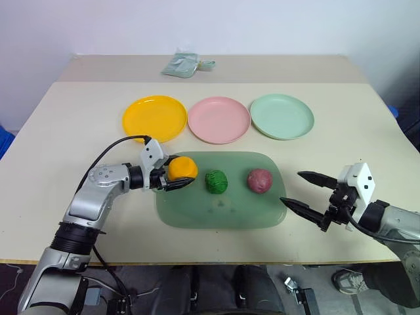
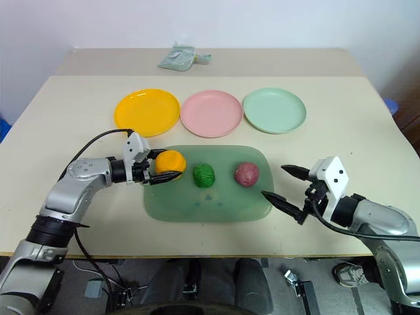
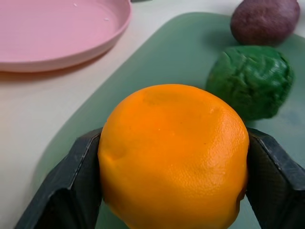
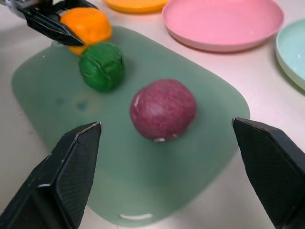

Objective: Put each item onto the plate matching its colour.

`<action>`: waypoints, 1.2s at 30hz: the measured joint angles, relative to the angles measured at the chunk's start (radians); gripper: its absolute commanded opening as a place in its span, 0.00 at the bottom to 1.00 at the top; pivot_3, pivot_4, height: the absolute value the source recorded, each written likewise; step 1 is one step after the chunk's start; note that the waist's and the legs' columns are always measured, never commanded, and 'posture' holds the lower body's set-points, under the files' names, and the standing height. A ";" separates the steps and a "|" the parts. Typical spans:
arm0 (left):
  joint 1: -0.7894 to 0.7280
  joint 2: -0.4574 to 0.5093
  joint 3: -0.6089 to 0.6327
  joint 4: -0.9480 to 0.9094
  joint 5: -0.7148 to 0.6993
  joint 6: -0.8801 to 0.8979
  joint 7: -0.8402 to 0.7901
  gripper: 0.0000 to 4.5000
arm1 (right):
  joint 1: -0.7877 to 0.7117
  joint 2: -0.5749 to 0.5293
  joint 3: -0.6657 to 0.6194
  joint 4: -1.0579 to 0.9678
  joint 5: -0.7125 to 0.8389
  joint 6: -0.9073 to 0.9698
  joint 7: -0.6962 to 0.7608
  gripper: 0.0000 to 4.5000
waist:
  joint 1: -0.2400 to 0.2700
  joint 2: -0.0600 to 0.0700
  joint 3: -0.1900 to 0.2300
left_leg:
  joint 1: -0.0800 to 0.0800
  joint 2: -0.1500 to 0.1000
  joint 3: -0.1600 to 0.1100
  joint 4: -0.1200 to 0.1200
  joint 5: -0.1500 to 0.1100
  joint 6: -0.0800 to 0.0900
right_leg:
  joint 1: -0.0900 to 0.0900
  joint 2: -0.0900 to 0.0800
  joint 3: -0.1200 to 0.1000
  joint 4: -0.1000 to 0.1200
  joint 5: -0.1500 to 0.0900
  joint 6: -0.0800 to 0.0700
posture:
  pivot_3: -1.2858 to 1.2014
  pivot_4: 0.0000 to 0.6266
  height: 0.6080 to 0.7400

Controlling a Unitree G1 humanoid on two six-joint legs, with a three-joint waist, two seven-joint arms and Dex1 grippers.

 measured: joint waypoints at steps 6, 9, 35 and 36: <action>-0.058 -0.079 0.084 0.104 0.029 -0.020 0.170 0.73 | -0.067 0.019 0.044 -0.006 -0.008 0.001 -0.038 1.00 | 0.003 -0.002 0.001 | -0.003 0.000 -0.002 0.006 -0.001 0.001 | 0.000 0.000 -0.001 0.002 0.000 0.000 | 0.52 0.24 1.00; -0.197 -0.119 0.153 0.256 0.082 -0.019 0.379 0.73 | -0.141 0.033 0.083 0.004 -0.010 0.005 -0.059 1.00 | 0.004 -0.004 0.002 | -0.003 0.000 -0.003 0.009 -0.001 0.002 | 0.001 0.000 -0.001 0.003 0.000 0.001 | 0.52 0.24 1.00; 0.057 0.027 0.256 0.009 -0.014 -0.124 0.251 0.99 | -0.465 0.159 0.586 0.096 -0.270 0.092 -0.211 1.00 | -0.010 -0.005 0.002 | -0.005 0.000 -0.001 0.009 -0.003 0.004 | -0.001 -0.002 -0.002 0.002 0.000 0.002 | 0.52 0.24 1.00; 0.112 0.045 0.246 -0.060 -0.040 -0.111 0.201 0.99 | -0.470 0.167 0.603 0.105 -0.282 0.099 -0.213 1.00 | -0.006 -0.005 0.002 | -0.005 0.000 -0.001 0.009 -0.003 0.004 | -0.001 -0.002 -0.002 0.001 0.000 0.002 | 0.52 0.24 1.00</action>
